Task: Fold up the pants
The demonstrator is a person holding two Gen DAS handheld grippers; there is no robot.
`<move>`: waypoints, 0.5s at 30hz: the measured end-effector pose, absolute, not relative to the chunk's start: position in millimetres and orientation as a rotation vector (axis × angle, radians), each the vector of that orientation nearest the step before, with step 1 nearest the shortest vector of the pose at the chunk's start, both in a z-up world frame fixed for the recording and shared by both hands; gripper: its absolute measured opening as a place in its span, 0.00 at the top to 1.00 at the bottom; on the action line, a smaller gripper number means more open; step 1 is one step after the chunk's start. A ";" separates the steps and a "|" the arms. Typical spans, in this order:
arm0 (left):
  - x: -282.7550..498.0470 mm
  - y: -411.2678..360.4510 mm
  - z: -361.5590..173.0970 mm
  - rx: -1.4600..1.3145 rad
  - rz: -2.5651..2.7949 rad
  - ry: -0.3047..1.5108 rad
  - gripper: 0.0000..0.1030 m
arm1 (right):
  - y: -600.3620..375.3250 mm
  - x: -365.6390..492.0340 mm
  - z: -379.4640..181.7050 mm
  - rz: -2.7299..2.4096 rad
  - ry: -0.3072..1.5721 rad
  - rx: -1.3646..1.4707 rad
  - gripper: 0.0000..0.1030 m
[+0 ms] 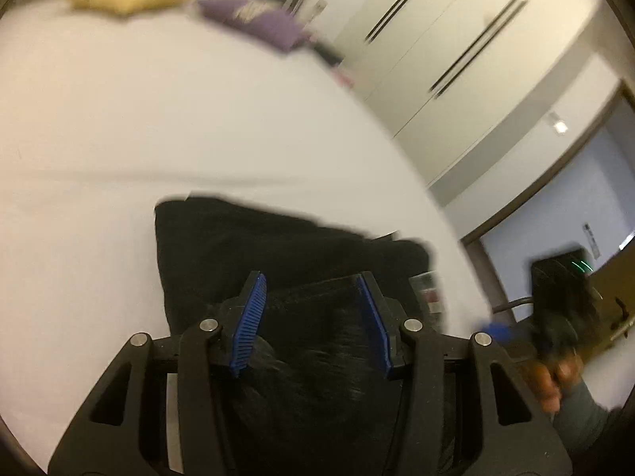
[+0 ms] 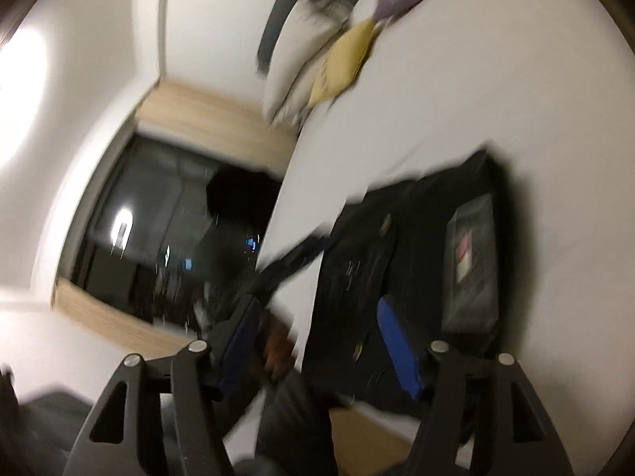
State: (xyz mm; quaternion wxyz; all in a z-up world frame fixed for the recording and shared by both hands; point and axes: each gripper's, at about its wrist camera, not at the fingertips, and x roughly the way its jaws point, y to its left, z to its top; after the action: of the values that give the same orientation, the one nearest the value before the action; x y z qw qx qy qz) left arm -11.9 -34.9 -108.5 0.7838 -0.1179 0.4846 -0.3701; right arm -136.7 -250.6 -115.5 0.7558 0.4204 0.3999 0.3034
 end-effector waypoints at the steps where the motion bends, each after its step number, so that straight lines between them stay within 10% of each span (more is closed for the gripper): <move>1: -10.0 -31.9 -115.7 -0.258 -0.797 1.058 0.56 | -242.2 -140.4 -129.0 0.639 0.930 0.879 0.31; 6: -12.2 -31.5 -126.8 -0.285 -0.807 1.033 0.56 | -266.9 -164.8 -185.7 0.545 0.970 0.971 0.79; 12: -53.1 -18.6 -93.3 -0.307 -0.839 0.890 0.56 | -261.1 -177.4 -118.9 0.675 0.809 0.955 0.32; 15: -62.7 -27.9 -118.2 -0.264 -0.823 0.920 0.55 | -237.7 -165.3 -113.8 0.762 0.817 0.922 0.30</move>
State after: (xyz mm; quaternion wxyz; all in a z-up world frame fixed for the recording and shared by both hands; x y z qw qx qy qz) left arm -62.7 -27.9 -118.2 0.8073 -0.1233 0.4302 -0.3847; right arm -165.3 -237.7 -113.8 0.7491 0.4217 0.3735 0.3486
